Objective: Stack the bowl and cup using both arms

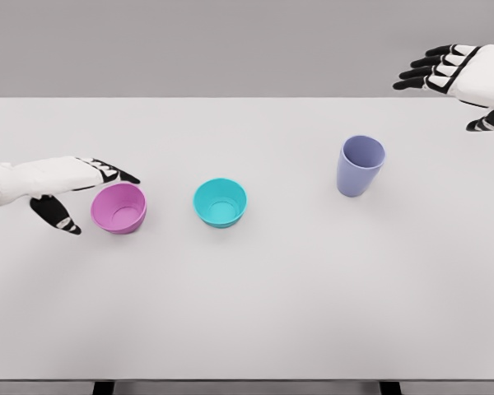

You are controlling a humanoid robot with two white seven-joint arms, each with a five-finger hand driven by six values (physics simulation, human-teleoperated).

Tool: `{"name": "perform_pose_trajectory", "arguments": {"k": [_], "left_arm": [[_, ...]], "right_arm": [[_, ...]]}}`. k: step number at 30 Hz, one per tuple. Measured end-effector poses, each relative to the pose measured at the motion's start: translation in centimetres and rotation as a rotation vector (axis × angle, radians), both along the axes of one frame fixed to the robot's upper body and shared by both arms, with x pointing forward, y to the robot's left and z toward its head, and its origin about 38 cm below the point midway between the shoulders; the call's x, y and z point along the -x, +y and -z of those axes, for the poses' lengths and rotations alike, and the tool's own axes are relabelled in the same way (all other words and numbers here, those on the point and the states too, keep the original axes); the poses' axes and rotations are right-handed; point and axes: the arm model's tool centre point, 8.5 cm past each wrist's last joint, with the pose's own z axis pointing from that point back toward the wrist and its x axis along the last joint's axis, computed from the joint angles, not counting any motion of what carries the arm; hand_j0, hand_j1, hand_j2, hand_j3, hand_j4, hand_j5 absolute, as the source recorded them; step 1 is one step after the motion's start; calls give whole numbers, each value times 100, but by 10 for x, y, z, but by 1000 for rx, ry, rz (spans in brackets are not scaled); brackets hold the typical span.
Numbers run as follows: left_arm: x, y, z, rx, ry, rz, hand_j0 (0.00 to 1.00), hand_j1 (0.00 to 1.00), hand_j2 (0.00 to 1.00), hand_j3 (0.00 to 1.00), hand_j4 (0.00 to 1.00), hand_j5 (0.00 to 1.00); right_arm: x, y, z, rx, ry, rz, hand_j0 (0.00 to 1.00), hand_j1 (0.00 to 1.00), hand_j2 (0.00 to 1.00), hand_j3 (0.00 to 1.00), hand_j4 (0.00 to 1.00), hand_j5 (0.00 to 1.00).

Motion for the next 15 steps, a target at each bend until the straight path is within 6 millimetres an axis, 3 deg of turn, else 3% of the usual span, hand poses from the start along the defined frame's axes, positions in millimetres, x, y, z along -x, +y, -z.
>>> {"name": "perform_pose_trajectory", "arguments": {"k": [8,15], "left_arm": [[-8,-15,-1,-21,-29,9,99,99,99,99,99,99],[-7,-24,13,-30,8,10,99,99,99,99,99,99]], "right_arm": [[0,-1,1,-1,3,4,100,100,100,100,100,100],[0,-1,1,-1,3,4,100,100,100,100,100,100]]}}
